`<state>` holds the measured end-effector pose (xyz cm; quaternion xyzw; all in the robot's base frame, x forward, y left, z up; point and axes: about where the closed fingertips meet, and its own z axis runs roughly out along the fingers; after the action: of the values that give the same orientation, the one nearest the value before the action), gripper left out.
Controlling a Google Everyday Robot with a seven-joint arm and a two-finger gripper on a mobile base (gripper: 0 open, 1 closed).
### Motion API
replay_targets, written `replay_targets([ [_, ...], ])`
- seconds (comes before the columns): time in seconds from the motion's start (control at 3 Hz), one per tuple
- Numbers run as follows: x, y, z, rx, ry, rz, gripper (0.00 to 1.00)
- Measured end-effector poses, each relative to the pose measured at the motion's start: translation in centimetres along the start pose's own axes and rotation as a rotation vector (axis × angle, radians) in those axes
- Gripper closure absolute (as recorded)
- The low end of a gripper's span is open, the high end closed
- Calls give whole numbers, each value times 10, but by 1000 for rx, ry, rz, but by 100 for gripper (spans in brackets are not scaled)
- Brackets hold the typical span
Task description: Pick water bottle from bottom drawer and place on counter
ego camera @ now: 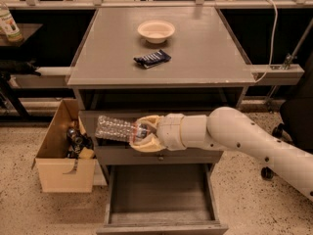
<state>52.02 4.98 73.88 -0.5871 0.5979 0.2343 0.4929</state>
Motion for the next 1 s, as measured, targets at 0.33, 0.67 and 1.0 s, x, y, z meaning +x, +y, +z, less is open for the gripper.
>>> replay_targets([
  [0.33, 0, 0, 0, 0, 0, 0, 100],
  [0.67, -12, -14, -17, 3, -10, -22, 100],
  [1.0, -39, -39, -58, 31, -26, -73, 100],
])
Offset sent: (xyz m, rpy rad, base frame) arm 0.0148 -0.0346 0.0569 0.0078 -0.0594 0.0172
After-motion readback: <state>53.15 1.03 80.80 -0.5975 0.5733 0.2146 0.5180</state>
